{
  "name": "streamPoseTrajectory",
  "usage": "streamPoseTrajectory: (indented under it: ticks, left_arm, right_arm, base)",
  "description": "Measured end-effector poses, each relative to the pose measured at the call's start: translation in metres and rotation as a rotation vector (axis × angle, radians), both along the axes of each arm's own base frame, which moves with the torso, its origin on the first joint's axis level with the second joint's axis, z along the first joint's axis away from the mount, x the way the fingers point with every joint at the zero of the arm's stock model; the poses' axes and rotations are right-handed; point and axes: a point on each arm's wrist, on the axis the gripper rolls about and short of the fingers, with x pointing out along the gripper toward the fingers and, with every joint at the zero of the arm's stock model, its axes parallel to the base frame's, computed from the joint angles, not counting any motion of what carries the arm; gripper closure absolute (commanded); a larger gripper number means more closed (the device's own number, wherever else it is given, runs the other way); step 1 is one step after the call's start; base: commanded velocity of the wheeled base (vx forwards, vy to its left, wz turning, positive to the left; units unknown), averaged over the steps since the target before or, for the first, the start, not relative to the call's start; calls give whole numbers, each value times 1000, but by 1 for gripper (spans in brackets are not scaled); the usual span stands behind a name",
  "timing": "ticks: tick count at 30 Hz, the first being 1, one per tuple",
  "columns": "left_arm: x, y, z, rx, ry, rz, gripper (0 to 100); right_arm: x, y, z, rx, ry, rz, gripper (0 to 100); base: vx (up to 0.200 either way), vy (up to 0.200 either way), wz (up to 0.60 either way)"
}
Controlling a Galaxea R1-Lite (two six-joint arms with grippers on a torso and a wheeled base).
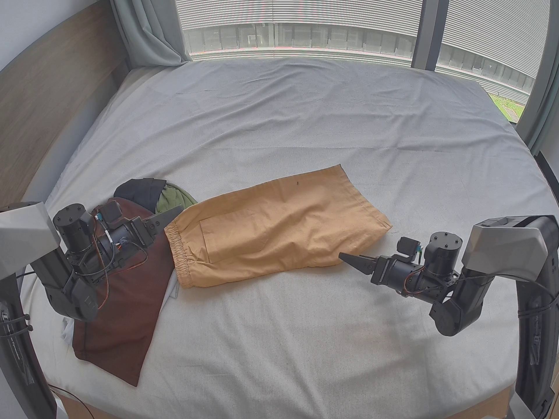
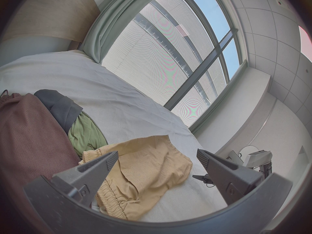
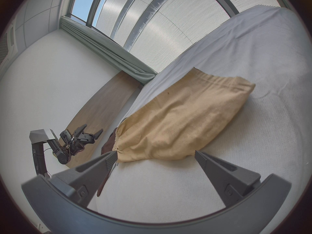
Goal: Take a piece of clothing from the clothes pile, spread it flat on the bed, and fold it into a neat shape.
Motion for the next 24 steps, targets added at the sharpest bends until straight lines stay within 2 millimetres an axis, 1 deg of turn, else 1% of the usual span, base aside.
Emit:
streamPoseTrajectory:
  ticks: [4,7,14,19,24]
  left_arm:
    - [0,0,0,0,0,0,0]
    - [0,0,0,0,0,0,0]
    - [0,0,0,-1,-1,0,0]
    - [0,0,0,-1,-1,0,0]
    - [0,0,0,-1,-1,0,0]
  right_arm:
    - [10,3,-16,2,15,-3,0]
    - [14,6,-23,21,38,-5,0]
    - [23,20,-37,52,58,-22,0]
    - [30,38,-47,72,54,-23,0]
    - [37,58,-52,127,71,-31,0]
  base:
    - [0,0,0]
    - [0,0,0]
    - [0,0,0]
    - [0,0,0]
    - [0,0,0]
